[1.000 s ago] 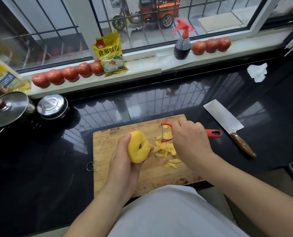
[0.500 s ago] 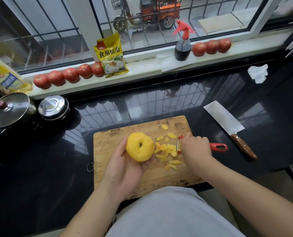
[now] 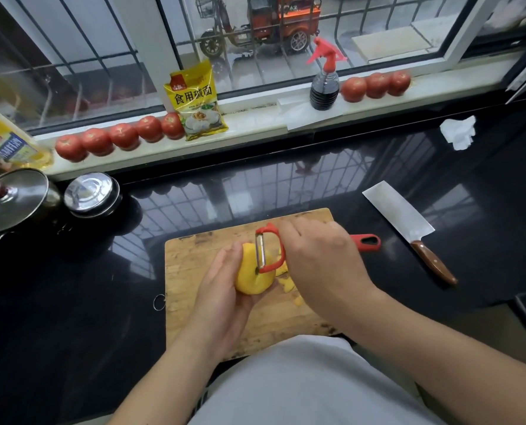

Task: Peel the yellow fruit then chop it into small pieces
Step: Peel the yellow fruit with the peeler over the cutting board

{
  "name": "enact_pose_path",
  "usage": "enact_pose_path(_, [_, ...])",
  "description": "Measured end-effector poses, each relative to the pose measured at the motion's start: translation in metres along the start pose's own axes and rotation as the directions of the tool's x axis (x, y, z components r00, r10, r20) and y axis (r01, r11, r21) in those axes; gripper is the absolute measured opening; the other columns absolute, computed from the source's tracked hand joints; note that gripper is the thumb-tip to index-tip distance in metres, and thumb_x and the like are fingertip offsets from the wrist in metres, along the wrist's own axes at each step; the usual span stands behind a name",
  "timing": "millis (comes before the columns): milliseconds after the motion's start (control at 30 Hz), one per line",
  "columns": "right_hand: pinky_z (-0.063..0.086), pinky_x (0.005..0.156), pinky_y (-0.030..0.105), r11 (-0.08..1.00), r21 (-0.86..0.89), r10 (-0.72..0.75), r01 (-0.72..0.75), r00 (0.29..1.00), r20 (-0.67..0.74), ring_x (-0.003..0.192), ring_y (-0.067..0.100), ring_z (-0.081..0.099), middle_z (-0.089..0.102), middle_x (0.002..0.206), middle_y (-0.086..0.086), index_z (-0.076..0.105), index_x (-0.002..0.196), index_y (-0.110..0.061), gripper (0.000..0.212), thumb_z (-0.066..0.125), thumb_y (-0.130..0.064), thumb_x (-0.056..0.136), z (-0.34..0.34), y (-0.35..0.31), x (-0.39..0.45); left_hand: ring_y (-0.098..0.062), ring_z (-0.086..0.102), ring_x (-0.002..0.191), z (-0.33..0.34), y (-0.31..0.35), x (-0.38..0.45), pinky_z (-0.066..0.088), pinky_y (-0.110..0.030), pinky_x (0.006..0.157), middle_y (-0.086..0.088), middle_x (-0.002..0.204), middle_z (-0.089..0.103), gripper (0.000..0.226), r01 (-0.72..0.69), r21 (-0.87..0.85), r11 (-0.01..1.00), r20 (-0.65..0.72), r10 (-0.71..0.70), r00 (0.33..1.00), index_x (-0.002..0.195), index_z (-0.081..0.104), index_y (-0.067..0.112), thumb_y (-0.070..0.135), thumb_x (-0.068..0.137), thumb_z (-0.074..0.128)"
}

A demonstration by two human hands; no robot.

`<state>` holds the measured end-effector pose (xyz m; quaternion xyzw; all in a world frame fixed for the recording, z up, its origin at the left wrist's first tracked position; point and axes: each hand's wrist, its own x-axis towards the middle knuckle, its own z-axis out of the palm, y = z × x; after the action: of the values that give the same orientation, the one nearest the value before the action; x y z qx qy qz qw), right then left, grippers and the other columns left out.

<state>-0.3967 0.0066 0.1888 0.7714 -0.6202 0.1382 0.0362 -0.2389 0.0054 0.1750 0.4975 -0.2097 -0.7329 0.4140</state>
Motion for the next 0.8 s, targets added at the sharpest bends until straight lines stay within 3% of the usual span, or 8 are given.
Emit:
enact_pose_path(133, [0.027,0.057,0.035,0.999,-0.054,0.005,-0.006,1.0,-0.015,0.059,0.022,0.032,0.049,0.069,0.005,0.055,0.086,-0.013,0.011,0.051,-0.003,0.087,0.01,-0.009,-0.003,-0.026,0.07,0.102,0.003,0.0,-0.001,0.057,-0.053,0.095,-0.016,0.117,0.074,0.044,-0.093,0.026,0.995,0.019,0.093,0.996,0.129,0.059,0.005,0.039,0.1,0.055])
enact_pose_path(233, [0.025,0.053,0.034,0.997,-0.068,0.044,-0.043,0.999,0.011,0.054,0.022,0.03,0.046,0.064,0.006,0.054,0.081,-0.012,0.013,0.054,0.0,0.085,0.02,-0.005,-0.006,-0.021,0.071,0.092,0.002,-0.002,0.0,0.059,-0.049,0.088,-0.008,0.103,0.076,0.033,-0.135,0.004,0.991,-0.033,0.135,0.99,0.123,0.06,0.008,0.031,0.099,0.059])
enact_pose_path(333, [0.029,0.053,0.033,0.99,-0.119,0.09,-0.073,0.985,0.147,0.054,0.022,0.038,0.052,0.068,0.006,0.058,0.085,-0.012,0.011,0.062,-0.002,0.085,0.025,-0.003,-0.006,-0.015,0.07,0.084,0.001,-0.006,0.001,0.056,-0.054,0.093,0.0,0.093,0.074,0.028,-0.159,0.033,0.987,-0.075,0.161,0.984,0.123,0.06,0.011,0.026,0.1,0.06])
enact_pose_path(467, [0.038,0.064,0.033,0.966,-0.224,0.21,-0.129,0.897,0.389,0.075,0.022,0.049,0.058,0.095,0.004,0.053,0.109,-0.015,0.012,0.053,-0.009,0.098,0.034,0.008,-0.008,-0.01,0.068,0.081,0.0,-0.008,0.008,0.055,-0.053,0.096,0.008,0.084,0.072,0.021,-0.187,-0.008,0.982,-0.155,0.183,0.971,0.122,0.06,0.012,0.021,0.104,0.056])
enact_pose_path(533, [0.042,0.067,0.033,0.948,-0.273,0.278,-0.164,0.843,0.461,0.08,0.022,0.053,0.058,0.1,0.005,0.053,0.115,-0.014,0.019,0.06,-0.014,0.098,0.039,0.016,-0.011,-0.013,0.068,0.085,-0.001,-0.003,0.01,0.055,-0.053,0.099,0.005,0.087,0.073,0.018,-0.18,-0.089,0.98,-0.181,0.162,0.97,0.118,0.063,0.01,0.019,0.105,0.055])
enact_pose_path(633, [0.051,0.078,0.035,0.938,-0.3,0.31,-0.173,0.804,0.507,0.091,0.023,0.059,0.061,0.109,0.006,0.053,0.121,-0.013,0.031,0.068,-0.019,0.094,0.053,0.024,-0.016,-0.031,0.066,0.106,-0.003,0.003,0.013,0.051,-0.053,0.106,-0.01,0.106,0.069,0.014,-0.116,-0.284,0.952,-0.195,0.061,0.979,0.113,0.061,0.01,0.015,0.101,0.056])
enact_pose_path(700, [0.05,0.081,0.034,0.936,-0.302,0.319,-0.18,0.794,0.518,0.095,0.022,0.058,0.06,0.112,0.006,0.052,0.123,-0.014,0.037,0.071,-0.022,0.092,0.061,0.028,-0.019,-0.043,0.063,0.111,-0.004,0.004,0.013,0.047,-0.054,0.11,-0.021,0.117,0.063,0.023,-0.044,-0.408,0.912,-0.152,-0.02,0.988,0.118,0.056,0.006,0.014,0.097,0.056])
enact_pose_path(800, [0.046,0.083,0.034,0.944,-0.268,0.304,-0.193,0.828,0.472,0.095,0.021,0.055,0.06,0.111,0.003,0.053,0.121,-0.018,0.03,0.067,-0.022,0.094,0.064,0.032,-0.021,-0.047,0.064,0.111,-0.007,0.003,0.012,0.044,-0.053,0.113,-0.026,0.118,0.064,0.035,0.049,-0.475,0.879,-0.054,-0.085,0.995,0.121,0.059,0.003,0.016,0.089,0.055])
